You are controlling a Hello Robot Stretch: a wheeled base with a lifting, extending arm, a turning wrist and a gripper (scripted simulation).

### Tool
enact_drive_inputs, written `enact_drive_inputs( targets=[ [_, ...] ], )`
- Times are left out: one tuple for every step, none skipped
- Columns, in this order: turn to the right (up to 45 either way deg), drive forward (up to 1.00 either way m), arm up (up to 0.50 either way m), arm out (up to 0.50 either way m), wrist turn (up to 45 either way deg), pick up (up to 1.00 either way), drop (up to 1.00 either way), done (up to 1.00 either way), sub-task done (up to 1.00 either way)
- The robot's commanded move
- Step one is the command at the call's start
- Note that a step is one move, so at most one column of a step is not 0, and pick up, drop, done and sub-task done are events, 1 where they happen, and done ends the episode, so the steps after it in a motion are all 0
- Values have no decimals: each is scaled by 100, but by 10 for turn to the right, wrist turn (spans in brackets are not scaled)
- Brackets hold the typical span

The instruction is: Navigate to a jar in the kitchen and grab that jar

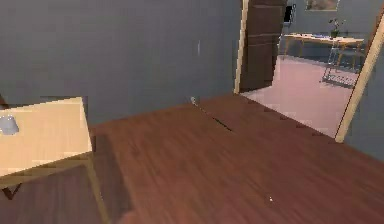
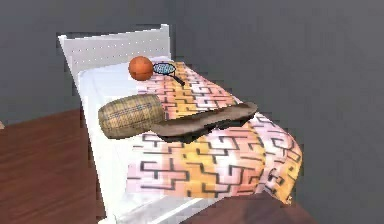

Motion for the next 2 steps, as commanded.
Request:
enact_drive_inputs(
  targets=[
    [-270, 0, 0, 0, 0, 0, 0, 0, 0],
    [0, 30, 0, 0, 0, 0, 0, 0, 0]
  ],
)
